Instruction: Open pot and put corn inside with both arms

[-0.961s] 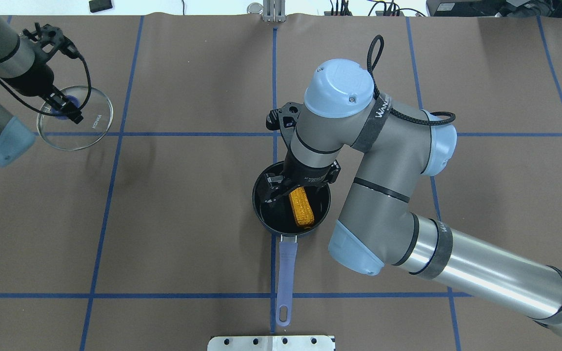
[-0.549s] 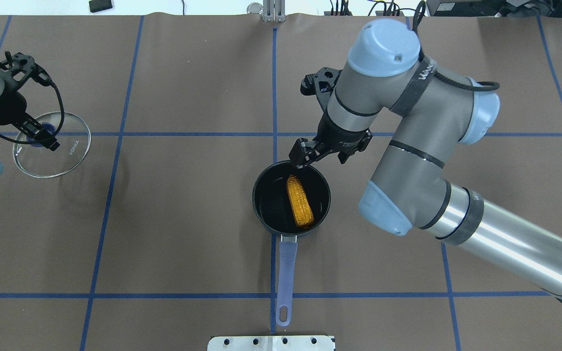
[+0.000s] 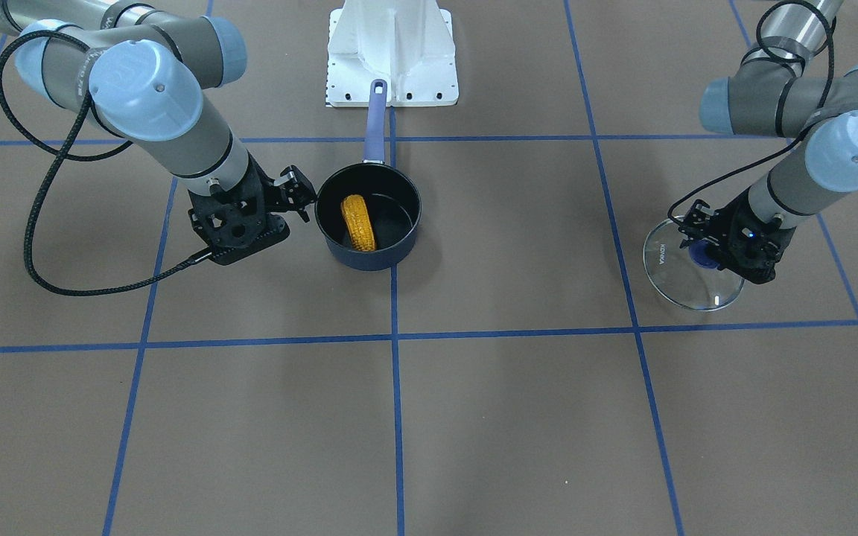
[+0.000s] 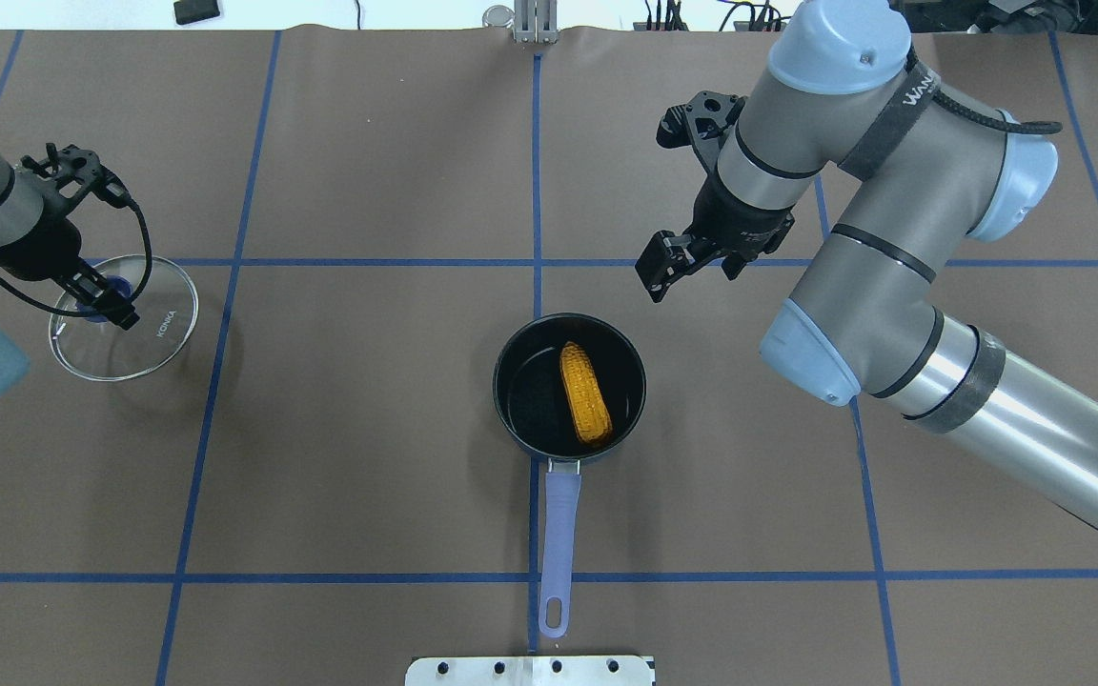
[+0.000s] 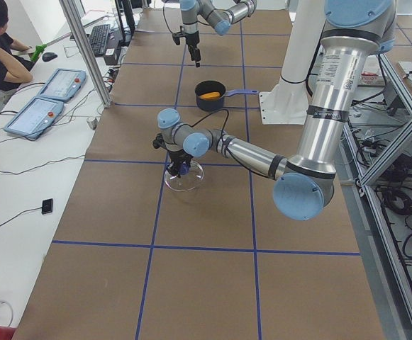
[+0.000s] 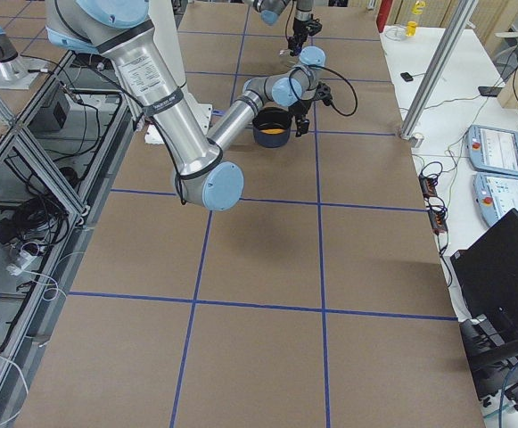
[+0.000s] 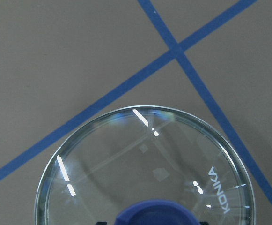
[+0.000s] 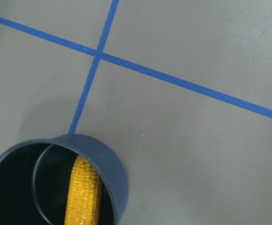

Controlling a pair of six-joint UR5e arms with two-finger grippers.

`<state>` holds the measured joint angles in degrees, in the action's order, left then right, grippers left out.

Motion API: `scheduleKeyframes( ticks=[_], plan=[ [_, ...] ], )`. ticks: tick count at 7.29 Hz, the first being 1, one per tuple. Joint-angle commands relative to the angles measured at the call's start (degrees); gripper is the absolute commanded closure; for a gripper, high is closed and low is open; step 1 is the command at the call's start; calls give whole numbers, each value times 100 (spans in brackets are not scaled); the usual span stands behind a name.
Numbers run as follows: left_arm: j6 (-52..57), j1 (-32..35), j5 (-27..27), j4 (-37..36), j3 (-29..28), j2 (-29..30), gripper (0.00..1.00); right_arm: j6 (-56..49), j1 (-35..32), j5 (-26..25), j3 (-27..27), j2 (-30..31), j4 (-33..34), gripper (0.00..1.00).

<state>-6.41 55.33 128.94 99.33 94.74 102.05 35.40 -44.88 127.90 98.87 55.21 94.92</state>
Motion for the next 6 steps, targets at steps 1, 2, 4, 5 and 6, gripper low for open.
scheduleKeyframes(
  ticks=[1, 2, 4, 5, 6],
  plan=[
    [-53, -136, 8, 104, -157, 34, 39, -85, -12, -20, -8, 86, 0, 0],
    [-45, -136, 8, 113, -158, 34, 39, -85, -12, -29, -8, 122, 0, 0],
    [-53, -127, 17, 113, -97, 25, 1, -94, -4, -29, -17, 131, 0, 0],
    [-53, -127, 17, 113, -105, 17, 1, -181, -12, -37, -17, 131, 0, 0],
    [-53, -119, 26, 113, -27, -9, 1, -191, -56, -29, -17, 148, 0, 0]
  ],
)
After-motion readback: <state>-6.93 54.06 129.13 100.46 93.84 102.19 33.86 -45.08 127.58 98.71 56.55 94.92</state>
